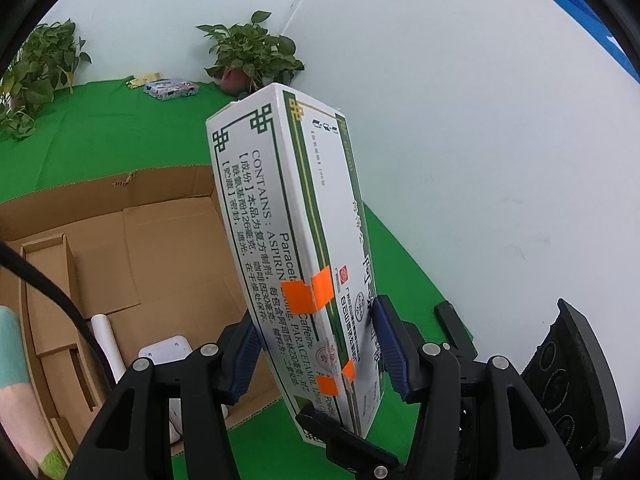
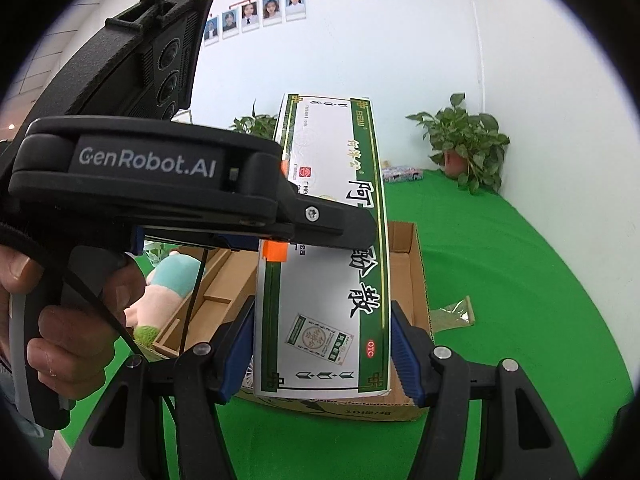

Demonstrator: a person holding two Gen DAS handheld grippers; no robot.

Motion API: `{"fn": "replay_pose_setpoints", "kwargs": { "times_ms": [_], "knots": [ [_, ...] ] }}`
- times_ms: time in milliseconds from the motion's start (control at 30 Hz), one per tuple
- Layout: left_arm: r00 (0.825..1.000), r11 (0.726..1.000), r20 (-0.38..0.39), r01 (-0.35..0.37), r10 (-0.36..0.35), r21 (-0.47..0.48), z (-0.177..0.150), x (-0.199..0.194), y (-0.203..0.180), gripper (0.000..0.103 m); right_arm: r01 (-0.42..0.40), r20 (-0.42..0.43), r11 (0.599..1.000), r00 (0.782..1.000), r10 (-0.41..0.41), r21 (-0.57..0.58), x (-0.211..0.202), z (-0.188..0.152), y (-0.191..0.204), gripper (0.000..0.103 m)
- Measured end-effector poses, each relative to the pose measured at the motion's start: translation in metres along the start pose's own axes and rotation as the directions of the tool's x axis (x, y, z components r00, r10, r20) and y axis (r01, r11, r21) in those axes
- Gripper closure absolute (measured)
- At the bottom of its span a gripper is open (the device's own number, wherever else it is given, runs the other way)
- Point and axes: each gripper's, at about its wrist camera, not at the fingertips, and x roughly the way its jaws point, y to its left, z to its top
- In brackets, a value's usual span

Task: Organize objects
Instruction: 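Lift the medicine box with the right tool and carry it over the box, then lower the medicine box beside the white device and open the right tool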

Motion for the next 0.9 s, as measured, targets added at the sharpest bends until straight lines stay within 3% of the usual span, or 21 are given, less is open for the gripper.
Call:
{"fn": "replay_pose_setpoints", "kwargs": {
  "times_ms": [233, 500, 700, 900],
  "knots": [
    [0.996, 0.998, -0.090, -0.011, 0.005, -0.067, 0.008, 0.064, 0.056, 0.053, -0.049, -0.134, 0.997, 0.989, 0.057, 0.064, 0.052, 0.002, -0.027, 0.043],
    [0.983, 0.990, -0.181, -0.014, -0.012, -0.141, -0.003, 0.120, 0.100, 0.055, -0.065, -0.285, 0.991, 0.954, 0.097, 0.118, 0.102, -0.011, -0.052, 0.043],
    [0.975, 0.986, -0.222, -0.017, -0.021, -0.167, -0.019, 0.136, 0.112, 0.060, -0.105, -0.381, 0.982, 0.911, 0.157, 0.155, 0.102, -0.032, -0.041, 0.037],
    [0.965, 0.971, -0.259, -0.012, -0.051, -0.237, -0.028, 0.150, 0.133, 0.061, -0.112, -0.402, 0.988, 0.904, 0.146, 0.107, 0.108, -0.030, -0.035, 0.032]
  ]
}}
